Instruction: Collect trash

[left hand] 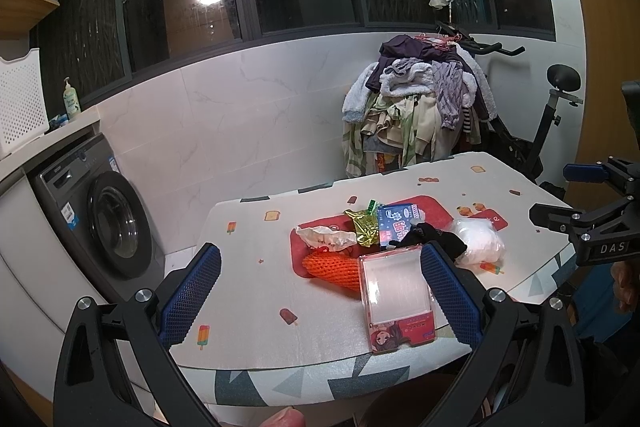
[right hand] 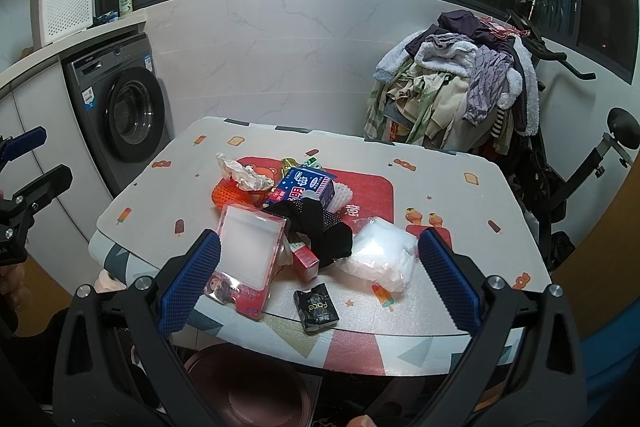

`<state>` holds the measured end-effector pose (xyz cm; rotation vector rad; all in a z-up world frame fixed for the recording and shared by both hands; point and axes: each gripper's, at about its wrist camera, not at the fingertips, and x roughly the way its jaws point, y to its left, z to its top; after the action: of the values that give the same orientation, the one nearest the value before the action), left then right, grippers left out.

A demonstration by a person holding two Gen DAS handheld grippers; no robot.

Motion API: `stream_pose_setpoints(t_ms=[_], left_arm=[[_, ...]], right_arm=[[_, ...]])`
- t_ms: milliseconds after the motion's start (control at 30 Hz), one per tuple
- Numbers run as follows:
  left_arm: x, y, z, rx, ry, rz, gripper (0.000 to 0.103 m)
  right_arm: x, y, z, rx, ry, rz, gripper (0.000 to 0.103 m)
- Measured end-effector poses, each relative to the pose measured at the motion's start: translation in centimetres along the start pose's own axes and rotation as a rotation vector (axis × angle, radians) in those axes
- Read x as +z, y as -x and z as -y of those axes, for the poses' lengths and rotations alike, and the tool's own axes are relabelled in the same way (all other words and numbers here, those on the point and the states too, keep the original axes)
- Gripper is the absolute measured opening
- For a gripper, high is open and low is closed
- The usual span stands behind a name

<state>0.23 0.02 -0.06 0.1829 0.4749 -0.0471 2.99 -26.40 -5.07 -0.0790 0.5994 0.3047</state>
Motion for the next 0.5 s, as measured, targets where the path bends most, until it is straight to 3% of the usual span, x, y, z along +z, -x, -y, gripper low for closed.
stream_pose_setpoints(t_ms=[300, 500], left_arm=[[0.5, 0.2, 0.0, 0.0, 0.0, -0.001, 0.098], [0.2, -0.7, -1.2, -0.064, 0.064, -0.049, 0.098]], right_arm=[[-0.5, -0.2, -0.7, -0.001, 0.002, 0.0, 0.097], [0.0, -0.2, 0.0, -0.001, 0.003, -0.001, 0.097]])
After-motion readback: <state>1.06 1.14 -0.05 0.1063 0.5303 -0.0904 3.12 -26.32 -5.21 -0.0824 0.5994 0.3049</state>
